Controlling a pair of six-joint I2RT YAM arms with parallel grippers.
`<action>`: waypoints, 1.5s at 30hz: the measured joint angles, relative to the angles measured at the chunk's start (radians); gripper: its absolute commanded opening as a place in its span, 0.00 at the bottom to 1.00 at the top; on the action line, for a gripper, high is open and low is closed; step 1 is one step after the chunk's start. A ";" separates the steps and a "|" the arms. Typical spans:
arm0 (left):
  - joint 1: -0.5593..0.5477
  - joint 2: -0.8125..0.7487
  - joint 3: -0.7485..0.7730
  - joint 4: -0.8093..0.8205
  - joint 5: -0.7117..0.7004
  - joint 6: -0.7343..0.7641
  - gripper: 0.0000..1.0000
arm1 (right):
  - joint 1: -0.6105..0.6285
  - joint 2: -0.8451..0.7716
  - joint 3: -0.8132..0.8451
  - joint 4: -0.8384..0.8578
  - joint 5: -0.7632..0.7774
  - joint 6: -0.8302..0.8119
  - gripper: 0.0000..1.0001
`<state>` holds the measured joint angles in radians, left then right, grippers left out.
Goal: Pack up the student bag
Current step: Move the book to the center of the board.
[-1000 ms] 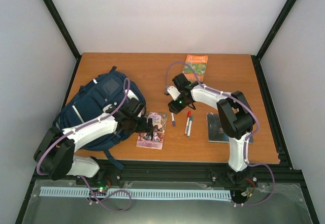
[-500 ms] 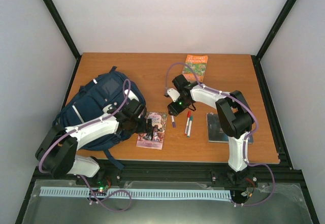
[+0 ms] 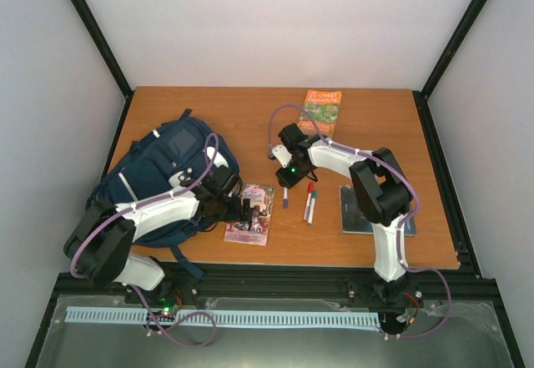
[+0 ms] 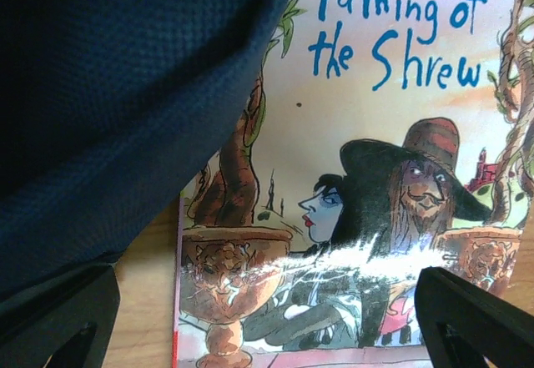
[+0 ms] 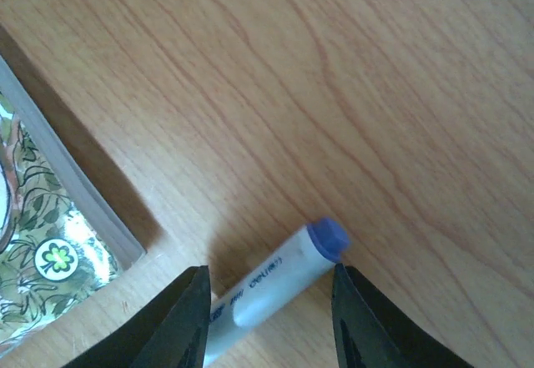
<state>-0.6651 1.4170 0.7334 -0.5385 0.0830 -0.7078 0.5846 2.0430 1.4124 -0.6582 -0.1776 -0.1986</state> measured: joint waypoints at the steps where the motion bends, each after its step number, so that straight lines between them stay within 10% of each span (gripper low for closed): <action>1: 0.000 0.003 -0.002 0.001 0.001 0.000 1.00 | -0.001 0.000 -0.004 0.003 0.008 -0.003 0.41; 26: -0.224 0.263 0.208 0.109 -0.029 -0.027 1.00 | -0.223 -0.281 -0.371 0.013 0.074 -0.123 0.42; 45: -0.246 0.318 0.354 -0.060 -0.109 0.008 1.00 | -0.299 -0.684 -0.370 -0.002 -0.246 -0.168 0.61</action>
<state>-0.9115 1.7351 1.0878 -0.5987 -0.0265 -0.6998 0.2852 1.3594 1.0420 -0.6605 -0.4232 -0.3668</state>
